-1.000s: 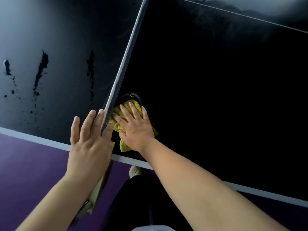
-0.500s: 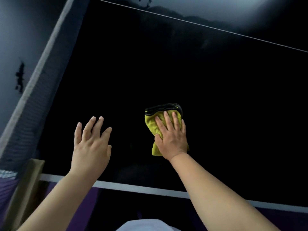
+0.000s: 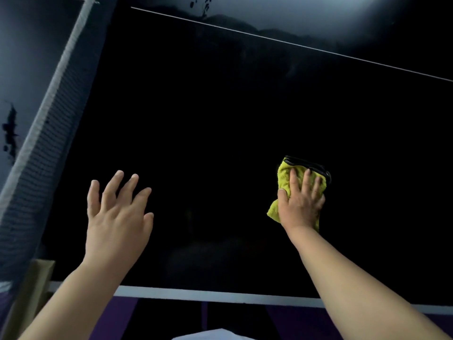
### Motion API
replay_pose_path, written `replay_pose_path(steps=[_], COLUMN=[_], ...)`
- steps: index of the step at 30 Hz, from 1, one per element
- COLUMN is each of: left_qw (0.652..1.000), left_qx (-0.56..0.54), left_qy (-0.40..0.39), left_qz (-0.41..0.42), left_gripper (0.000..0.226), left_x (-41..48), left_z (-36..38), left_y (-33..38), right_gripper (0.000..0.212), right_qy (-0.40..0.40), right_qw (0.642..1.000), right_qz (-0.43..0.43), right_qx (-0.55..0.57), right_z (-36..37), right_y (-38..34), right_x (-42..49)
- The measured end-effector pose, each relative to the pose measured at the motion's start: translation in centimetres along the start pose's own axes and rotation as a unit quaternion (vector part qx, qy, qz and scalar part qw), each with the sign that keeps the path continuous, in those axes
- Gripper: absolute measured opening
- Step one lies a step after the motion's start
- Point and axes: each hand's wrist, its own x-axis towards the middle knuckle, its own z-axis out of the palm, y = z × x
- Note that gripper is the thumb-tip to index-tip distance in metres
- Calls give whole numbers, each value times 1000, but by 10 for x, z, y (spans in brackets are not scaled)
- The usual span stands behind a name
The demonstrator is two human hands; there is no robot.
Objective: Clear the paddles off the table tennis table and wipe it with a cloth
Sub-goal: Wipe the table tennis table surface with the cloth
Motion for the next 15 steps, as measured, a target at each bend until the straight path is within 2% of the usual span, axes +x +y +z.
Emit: replay_pose_path(steps=[4,8,15], left_qw=[1000,999,998], left_qx=[8,22,25], left_qy=[19,31,41], left_qz=[4,-14,-32], left_gripper=[58,66,61], left_x=[21,43,61], left_z=[-19,-35,-40], left_y=[-46,-100,-168], right_gripper=[71,76,74], right_qy=[4,-11,-40], right_qw=[1000,1000,988], right_qz=[11,-16,-146], right_qx=[16,-11,-31], right_z=[2,8,26], right_y=[-39,-119,-269], right_x=[-10,-29,-66])
